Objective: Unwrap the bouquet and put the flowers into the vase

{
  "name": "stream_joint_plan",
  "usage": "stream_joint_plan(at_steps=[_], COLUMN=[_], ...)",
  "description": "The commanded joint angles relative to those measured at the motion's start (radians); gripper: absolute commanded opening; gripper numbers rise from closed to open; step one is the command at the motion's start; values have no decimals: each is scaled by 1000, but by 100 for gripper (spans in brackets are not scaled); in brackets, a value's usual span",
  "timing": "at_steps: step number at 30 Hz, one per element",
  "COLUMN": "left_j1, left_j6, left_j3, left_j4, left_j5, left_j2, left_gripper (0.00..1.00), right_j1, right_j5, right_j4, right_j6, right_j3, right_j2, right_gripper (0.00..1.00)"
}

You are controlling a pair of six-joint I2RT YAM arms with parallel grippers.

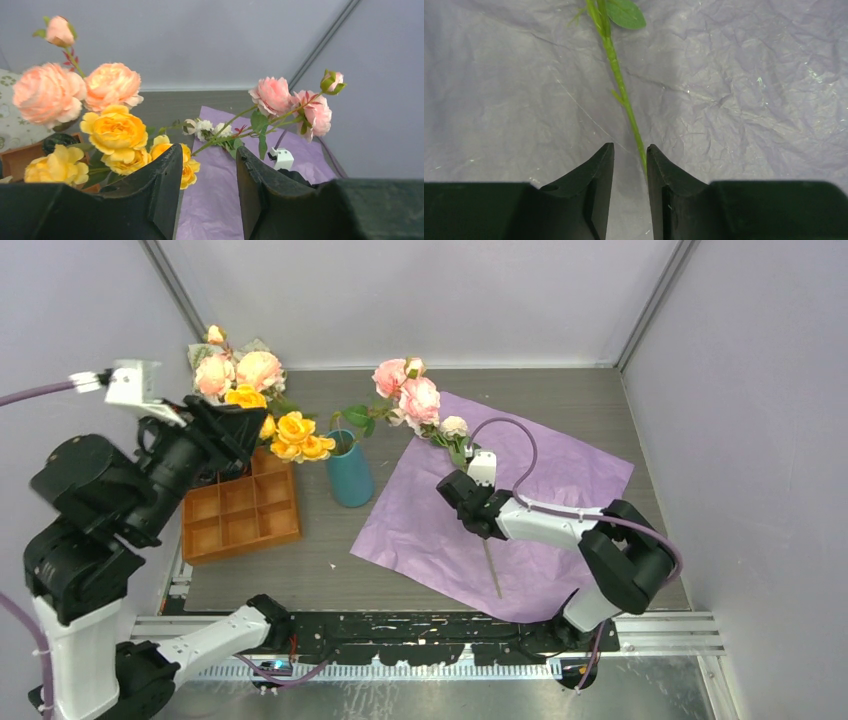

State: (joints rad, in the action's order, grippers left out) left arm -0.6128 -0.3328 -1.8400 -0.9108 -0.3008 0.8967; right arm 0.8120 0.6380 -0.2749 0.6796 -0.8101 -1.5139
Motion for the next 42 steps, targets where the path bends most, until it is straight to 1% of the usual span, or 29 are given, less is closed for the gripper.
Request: stream_joint_plan(at_steps=[1, 7, 10, 11, 14, 16, 17, 22, 25, 28, 33, 37, 40, 42], left_j1=[4, 5, 5, 5, 4, 5, 4, 4, 4, 5, 4, 5, 5, 4], left_j6=[-5, -19, -22, -21, 1, 16, 24, 27, 15, 6, -15, -41, -62, -80], left_j3=[10, 71, 74, 75, 55, 9, -11, -46, -8, 28, 31, 21, 31, 45], left_j4=[-14, 28, 29, 29, 25, 12, 6, 1, 23, 43, 73, 93, 121, 158], left_j5=[93, 108, 125, 124, 109, 92, 89, 98, 129, 177, 266, 335, 405, 468], left_j2=[78, 68, 67, 67, 66, 74, 77, 77, 65, 59, 71, 87, 103, 110], left_gripper=[44, 45, 45, 45, 45, 45, 45, 45, 45, 46, 47, 48, 49, 50], right_j1=[-20, -43, -53, -55, -56, -57, -56, -57, -57, -56, -54, -51, -50, -50], right_j5=[-43, -67, -86, -94, -111, -111, -110, -86, -65, -39, -30, -33, -80, -167], right_j4=[16, 15, 14, 15, 17, 10, 8, -9, -28, -70, -149, -206, -220, -190], right_j6=[18, 18, 23, 24, 28, 31, 31, 33, 30, 11, -38, -94, -132, -157], right_j3=[-39, -51, -57, -57, -58, -58, -57, -47, -36, -34, -69, -137, -194, -219], right_j2=[-45, -99, -126, -134, -145, -141, -135, -74, 3, 127, 387, 599, 721, 785], right_gripper=[36, 37, 35, 31, 12, 4, 1, 1, 1, 1, 1, 1, 1, 1])
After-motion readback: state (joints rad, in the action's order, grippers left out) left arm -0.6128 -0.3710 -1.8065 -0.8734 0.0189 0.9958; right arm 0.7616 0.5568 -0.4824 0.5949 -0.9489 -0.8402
